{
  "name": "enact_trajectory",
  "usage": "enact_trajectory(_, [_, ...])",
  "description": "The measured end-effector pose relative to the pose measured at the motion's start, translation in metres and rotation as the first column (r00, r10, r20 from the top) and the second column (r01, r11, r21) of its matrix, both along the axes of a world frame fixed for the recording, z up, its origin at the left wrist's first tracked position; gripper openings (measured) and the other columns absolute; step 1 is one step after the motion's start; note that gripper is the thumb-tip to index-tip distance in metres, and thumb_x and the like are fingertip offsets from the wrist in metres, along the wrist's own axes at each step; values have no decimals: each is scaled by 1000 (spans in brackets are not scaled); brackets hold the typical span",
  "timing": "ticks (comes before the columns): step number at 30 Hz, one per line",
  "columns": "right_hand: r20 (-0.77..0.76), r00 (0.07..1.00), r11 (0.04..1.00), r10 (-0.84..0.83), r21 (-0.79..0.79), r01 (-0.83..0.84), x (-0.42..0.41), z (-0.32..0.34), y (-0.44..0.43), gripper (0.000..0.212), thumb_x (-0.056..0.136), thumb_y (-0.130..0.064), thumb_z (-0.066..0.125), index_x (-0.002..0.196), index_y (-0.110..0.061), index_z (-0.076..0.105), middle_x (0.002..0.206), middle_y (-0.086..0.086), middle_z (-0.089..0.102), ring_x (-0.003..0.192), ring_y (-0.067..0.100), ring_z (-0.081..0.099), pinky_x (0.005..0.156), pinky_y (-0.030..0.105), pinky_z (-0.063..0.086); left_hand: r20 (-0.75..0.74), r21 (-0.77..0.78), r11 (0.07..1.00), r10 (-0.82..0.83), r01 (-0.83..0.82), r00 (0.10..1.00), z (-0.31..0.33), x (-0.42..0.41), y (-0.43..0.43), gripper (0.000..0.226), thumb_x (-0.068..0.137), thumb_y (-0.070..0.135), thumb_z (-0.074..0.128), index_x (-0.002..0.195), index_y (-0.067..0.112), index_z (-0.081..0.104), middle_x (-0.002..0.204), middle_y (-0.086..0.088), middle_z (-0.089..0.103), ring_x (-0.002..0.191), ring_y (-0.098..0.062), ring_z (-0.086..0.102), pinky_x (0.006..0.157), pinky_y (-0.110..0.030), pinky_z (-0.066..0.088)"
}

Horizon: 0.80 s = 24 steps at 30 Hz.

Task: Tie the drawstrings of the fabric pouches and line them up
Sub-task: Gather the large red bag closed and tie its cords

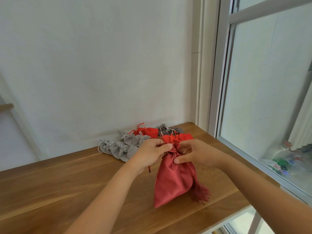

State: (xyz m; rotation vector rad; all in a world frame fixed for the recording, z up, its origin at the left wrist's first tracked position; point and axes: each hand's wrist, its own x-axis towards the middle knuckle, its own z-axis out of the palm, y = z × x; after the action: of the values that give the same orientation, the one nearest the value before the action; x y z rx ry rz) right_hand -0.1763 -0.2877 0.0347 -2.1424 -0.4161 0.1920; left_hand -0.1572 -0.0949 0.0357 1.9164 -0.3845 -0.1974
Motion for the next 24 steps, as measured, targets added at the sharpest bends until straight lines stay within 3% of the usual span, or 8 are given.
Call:
enact_trajectory(3, [72,995,996,-71,67,66,4,-8,0,21,76,-23,81,97,-20,77,93,2,75,94,23,68,92,39,53,6,-70,997,-12,13,1000,2,1,2,12,83,23,73,84,16,63,65,10,61,62,-2,55,55,-11,39])
enact_trajectory(5, [75,988,983,-137,134,126,3,-7,-2,22,75,-20,81,96,-17,77,92,2,76,92,21,70,90,40,55,-10,-117,993,25,-26,1000,4,3,9,28,78,19,77,103,18,63,88,-5,69,75,-11,63,62,-16,46])
enact_trajectory(8, [31,977,952,-209,234,196,4,-5,-8,22,76,-15,79,98,-18,75,90,-2,76,86,14,72,84,33,57,-22,-141,982,126,-128,992,7,6,22,40,81,14,75,117,21,59,85,-5,63,57,-6,51,48,-12,39])
enact_trajectory(12, [-9,990,948,-140,287,136,2,-5,-11,17,83,-6,71,98,-16,73,79,-6,75,66,1,68,67,16,51,-35,-62,988,136,-138,990,3,8,31,17,86,25,71,102,21,69,93,-3,71,78,-10,63,71,-20,49])
enact_trajectory(15, [-5,988,938,-156,312,150,1,-5,-10,17,85,-6,70,100,-13,73,79,-6,75,66,1,68,66,15,51,-69,-45,967,246,-249,967,-1,6,24,21,84,31,72,98,18,65,100,-2,68,89,-14,62,79,-28,47])
enact_trajectory(19, [37,981,941,-192,290,173,1,-6,-8,20,83,-12,73,102,-17,73,91,-4,76,82,7,71,83,27,55,289,-39,841,526,-539,800,-4,7,20,19,82,26,74,86,18,57,92,5,57,86,-12,51,73,-25,35])
enact_trajectory(21, [90,970,948,-225,249,197,1,-7,-7,22,82,-14,74,104,-17,73,90,-3,76,80,7,71,83,29,56,279,-38,894,439,-447,854,-1,3,16,20,86,31,69,73,19,60,80,6,61,76,-8,53,68,-21,36])
enact_trajectory(24, [201,943,954,-266,194,228,-2,-5,0,18,81,-16,75,98,-12,71,80,6,75,65,15,71,72,29,58,122,70,946,307,-317,944,3,-2,5,48,90,51,56,71,7,60,72,-5,53,69,-13,49,63,-23,34])
